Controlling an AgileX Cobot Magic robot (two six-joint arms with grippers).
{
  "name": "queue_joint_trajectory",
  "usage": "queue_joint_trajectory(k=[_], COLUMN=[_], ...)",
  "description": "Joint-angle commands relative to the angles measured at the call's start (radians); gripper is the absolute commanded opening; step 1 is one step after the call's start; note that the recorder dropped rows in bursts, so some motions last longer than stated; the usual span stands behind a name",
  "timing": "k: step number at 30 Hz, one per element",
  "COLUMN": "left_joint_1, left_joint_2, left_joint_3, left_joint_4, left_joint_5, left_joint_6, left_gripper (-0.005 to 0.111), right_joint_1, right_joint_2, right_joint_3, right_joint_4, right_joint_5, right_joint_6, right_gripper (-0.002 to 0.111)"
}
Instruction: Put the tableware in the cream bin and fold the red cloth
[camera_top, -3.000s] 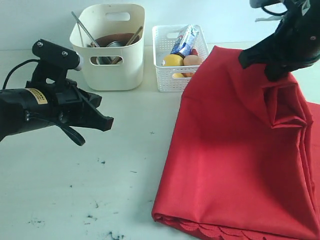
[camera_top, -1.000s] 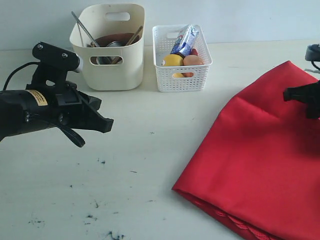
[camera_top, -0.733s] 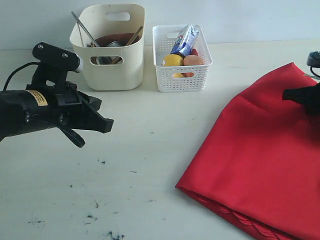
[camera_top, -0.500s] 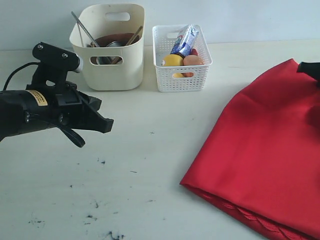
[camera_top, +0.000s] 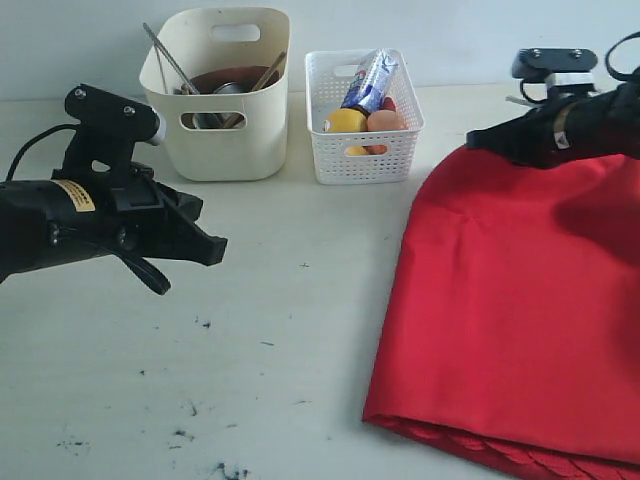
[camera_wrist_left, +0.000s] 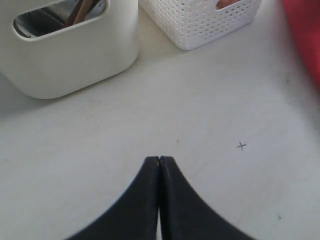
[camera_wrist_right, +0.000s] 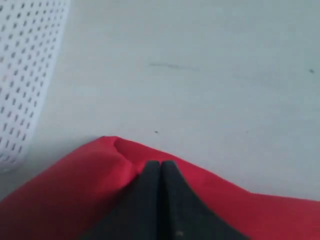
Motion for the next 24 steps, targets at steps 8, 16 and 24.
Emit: queue_joint_trajectory(k=[8,16,24], left_joint_1=[0.001,0.001,0.001], left_joint_2=[-0.010,-0.058,-0.240], left_joint_3=[0.016,0.106,0.280], left_joint_4=[-0.011,-0.050,-0.141], left_joint_5=[-0.053,-0.177,-0.404], left_joint_6=[-0.009,-0.018,-0.037], left_gripper=[0.001,0.001,0.001], right_joint_1=[0.015,0.015,0.015], right_joint_2=[-0.304,-0.487,-0.421], right_joint_3=[-0.083,0.075,0.337], right_joint_4=[-0.006,0.052,0.057], right_joint_5=[0.454,0.440,0.228], right_joint_6=[0.010,-0.017,-0.017], right_gripper=[0.000,0.000,0.000])
